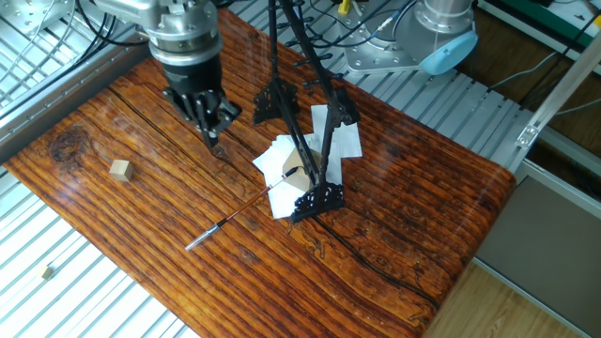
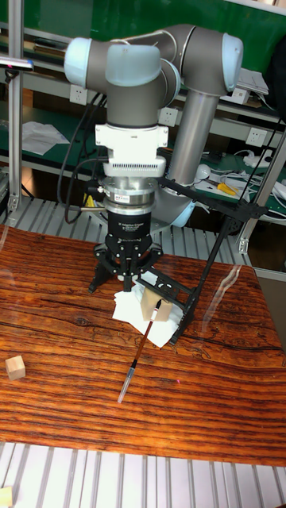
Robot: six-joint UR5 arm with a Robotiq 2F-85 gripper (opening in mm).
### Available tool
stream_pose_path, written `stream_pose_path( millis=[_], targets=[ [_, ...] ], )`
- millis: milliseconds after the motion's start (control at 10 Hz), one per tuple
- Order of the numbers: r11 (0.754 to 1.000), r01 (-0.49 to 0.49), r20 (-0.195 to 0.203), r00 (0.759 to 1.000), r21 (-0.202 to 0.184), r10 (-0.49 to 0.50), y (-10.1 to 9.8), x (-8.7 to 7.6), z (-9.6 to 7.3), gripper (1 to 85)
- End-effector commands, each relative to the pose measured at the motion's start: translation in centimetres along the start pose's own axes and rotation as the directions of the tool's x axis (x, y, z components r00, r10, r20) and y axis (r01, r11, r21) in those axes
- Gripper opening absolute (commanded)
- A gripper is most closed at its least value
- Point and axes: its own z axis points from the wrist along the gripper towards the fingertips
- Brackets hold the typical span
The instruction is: Place the brush on the pen rack
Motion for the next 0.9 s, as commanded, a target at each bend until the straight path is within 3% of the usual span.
stream_pose_path(
  millis=[0, 100, 400, 800],
  targets=[
    [0.998, -0.06, -0.056, 0.997, -0.022, 0.059, 0.8, 1.4, 0.2, 1.0],
    [0.998, -0.059, -0.074, 0.996, -0.026, 0.057, 0.9, 1.9, 0.2, 1.0],
    [0.988, -0.118, -0.145, 0.984, -0.101, 0.103, 3.1, 3.4, 0.0, 1.0],
    [0.983, -0.137, -0.171, 0.978, -0.125, 0.115, 3.5, 3.7, 0.0, 1.0]
  ],
)
